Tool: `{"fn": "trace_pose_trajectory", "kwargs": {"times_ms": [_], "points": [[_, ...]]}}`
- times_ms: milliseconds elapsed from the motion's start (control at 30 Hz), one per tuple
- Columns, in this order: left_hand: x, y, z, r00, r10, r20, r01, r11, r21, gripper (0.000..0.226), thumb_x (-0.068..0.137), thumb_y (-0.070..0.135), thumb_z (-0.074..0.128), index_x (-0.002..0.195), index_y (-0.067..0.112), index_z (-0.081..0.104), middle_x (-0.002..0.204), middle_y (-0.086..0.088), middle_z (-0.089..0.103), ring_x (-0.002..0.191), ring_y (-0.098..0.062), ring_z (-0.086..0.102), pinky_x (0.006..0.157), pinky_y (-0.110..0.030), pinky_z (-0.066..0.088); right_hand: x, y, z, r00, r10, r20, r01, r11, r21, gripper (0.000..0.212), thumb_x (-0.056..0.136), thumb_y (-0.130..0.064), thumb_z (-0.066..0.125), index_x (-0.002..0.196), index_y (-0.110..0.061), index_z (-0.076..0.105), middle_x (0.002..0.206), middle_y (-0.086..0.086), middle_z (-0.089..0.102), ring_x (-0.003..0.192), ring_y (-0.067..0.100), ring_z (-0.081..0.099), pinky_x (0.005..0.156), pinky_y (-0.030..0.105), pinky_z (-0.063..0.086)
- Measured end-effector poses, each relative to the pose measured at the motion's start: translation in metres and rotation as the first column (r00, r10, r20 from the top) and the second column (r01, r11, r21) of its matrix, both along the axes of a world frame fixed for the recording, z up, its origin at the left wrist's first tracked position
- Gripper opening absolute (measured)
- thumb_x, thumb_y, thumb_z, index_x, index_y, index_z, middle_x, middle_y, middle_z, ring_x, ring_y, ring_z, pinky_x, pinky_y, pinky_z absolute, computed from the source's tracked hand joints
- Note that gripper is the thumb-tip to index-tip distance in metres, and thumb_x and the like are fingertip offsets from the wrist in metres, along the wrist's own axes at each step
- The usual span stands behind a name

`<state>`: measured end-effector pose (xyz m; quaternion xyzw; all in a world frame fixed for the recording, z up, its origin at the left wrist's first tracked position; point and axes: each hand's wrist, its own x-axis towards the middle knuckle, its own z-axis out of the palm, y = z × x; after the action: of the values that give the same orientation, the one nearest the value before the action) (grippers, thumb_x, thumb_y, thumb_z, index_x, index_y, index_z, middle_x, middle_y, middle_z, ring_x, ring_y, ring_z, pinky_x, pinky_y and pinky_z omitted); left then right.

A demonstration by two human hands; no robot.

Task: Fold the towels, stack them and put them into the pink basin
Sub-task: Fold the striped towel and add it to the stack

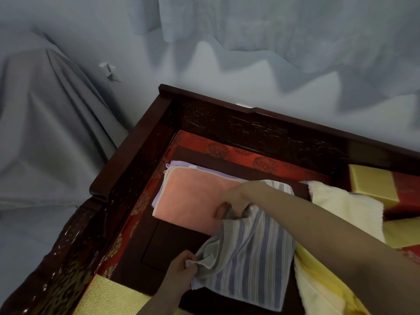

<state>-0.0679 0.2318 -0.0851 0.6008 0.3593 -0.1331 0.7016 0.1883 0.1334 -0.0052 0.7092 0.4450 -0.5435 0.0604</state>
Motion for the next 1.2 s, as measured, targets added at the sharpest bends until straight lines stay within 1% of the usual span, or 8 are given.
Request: {"fn": "trace_pose_trajectory", "kwargs": {"times_ms": [100, 333, 500, 667, 800, 900, 1033, 1200], "points": [[0.002, 0.001, 0.005, 0.999, -0.047, 0.014, 0.047, 0.999, 0.008, 0.006, 0.061, 0.013, 0.048, 0.062, 0.010, 0.044, 0.047, 0.009, 0.039, 0.048, -0.007, 0.034, 0.051, -0.024, 0.027, -0.003, -0.005, 0.004, 0.988, 0.117, 0.104, -0.117, 0.993, -0.011, 0.059, 0.064, -0.009, 0.065, 0.120, -0.025, 0.060, 0.116, -0.001, 0.065, 0.096, 0.023, 0.063, 0.080, 0.037, 0.057], [0.007, 0.002, 0.035, 0.953, -0.265, 0.149, 0.257, 0.964, 0.070, 0.024, 0.066, 0.007, 0.045, 0.054, 0.028, 0.047, 0.055, 0.006, 0.038, 0.052, -0.008, 0.032, 0.050, -0.023, 0.027, 0.005, -0.056, 0.032, 0.920, 0.176, 0.350, -0.179, 0.984, -0.023, 0.042, 0.067, -0.019, 0.076, 0.108, -0.020, 0.065, 0.104, 0.004, 0.064, 0.095, 0.022, 0.057, 0.068, 0.030, 0.044], [0.013, -0.009, 0.055, 0.877, -0.424, 0.225, 0.377, 0.899, 0.222, 0.020, 0.066, 0.000, 0.047, 0.063, 0.019, 0.051, 0.076, -0.003, 0.070, 0.076, -0.004, 0.064, 0.069, -0.016, 0.046, 0.000, -0.124, 0.028, 0.812, 0.128, 0.569, -0.237, 0.964, 0.121, 0.034, 0.075, -0.025, 0.063, 0.109, -0.023, 0.064, 0.118, -0.005, 0.051, 0.116, 0.019, 0.043, 0.079, 0.032, 0.036], [0.011, -0.021, 0.055, 0.803, -0.559, 0.208, 0.455, 0.799, 0.393, 0.017, 0.064, 0.020, 0.050, 0.077, 0.016, 0.061, 0.084, 0.000, 0.065, 0.072, 0.002, 0.058, 0.071, -0.011, 0.042, -0.001, -0.151, 0.035, 0.879, -0.198, 0.434, 0.055, 0.946, 0.319, 0.029, 0.084, -0.014, 0.053, 0.109, -0.022, 0.064, 0.121, -0.008, 0.055, 0.111, 0.015, 0.053, 0.083, 0.033, 0.047], [0.008, -0.025, 0.050, 0.798, -0.579, 0.169, 0.486, 0.783, 0.389, 0.026, 0.064, 0.002, 0.049, 0.081, 0.018, 0.061, 0.087, -0.002, 0.064, 0.070, -0.001, 0.054, 0.070, -0.016, 0.042, 0.012, -0.145, 0.047, 0.835, -0.351, 0.424, 0.182, 0.903, 0.389, 0.037, 0.080, -0.001, 0.054, 0.112, -0.015, 0.064, 0.107, -0.001, 0.057, 0.103, 0.016, 0.054, 0.078, 0.020, 0.035], [0.006, -0.025, 0.054, 0.828, -0.546, 0.126, 0.470, 0.799, 0.374, 0.020, 0.062, 0.017, 0.049, 0.074, 0.026, 0.063, 0.083, -0.007, 0.067, 0.070, -0.007, 0.056, 0.069, -0.019, 0.044, 0.020, -0.130, 0.058, 0.735, -0.617, 0.280, 0.378, 0.716, 0.587, 0.007, 0.077, -0.015, 0.071, 0.081, -0.012, 0.067, 0.083, 0.002, 0.066, 0.077, 0.013, 0.059, 0.070, 0.029, 0.044], [0.005, -0.029, 0.061, 0.835, -0.539, 0.106, 0.474, 0.805, 0.357, 0.024, 0.075, 0.008, 0.054, 0.088, 0.023, 0.067, 0.086, -0.001, 0.070, 0.076, -0.009, 0.061, 0.073, -0.023, 0.048, 0.013, -0.079, 0.063, 0.667, -0.741, -0.076, 0.570, 0.443, 0.692, 0.015, 0.073, -0.021, 0.079, 0.080, -0.009, 0.072, 0.077, 0.013, 0.070, 0.067, 0.011, 0.059, 0.066, 0.029, 0.048], [0.002, -0.030, 0.058, 0.849, -0.523, 0.076, 0.468, 0.811, 0.351, 0.030, 0.083, 0.001, 0.054, 0.091, 0.027, 0.066, 0.098, -0.006, 0.071, 0.082, -0.007, 0.063, 0.076, -0.023, 0.052, -0.001, -0.018, 0.018, 0.739, -0.668, 0.087, 0.506, 0.636, 0.583, 0.013, 0.076, -0.023, 0.074, 0.073, -0.018, 0.063, 0.076, 0.002, 0.060, 0.073, 0.015, 0.056, 0.065, 0.027, 0.040]]}}
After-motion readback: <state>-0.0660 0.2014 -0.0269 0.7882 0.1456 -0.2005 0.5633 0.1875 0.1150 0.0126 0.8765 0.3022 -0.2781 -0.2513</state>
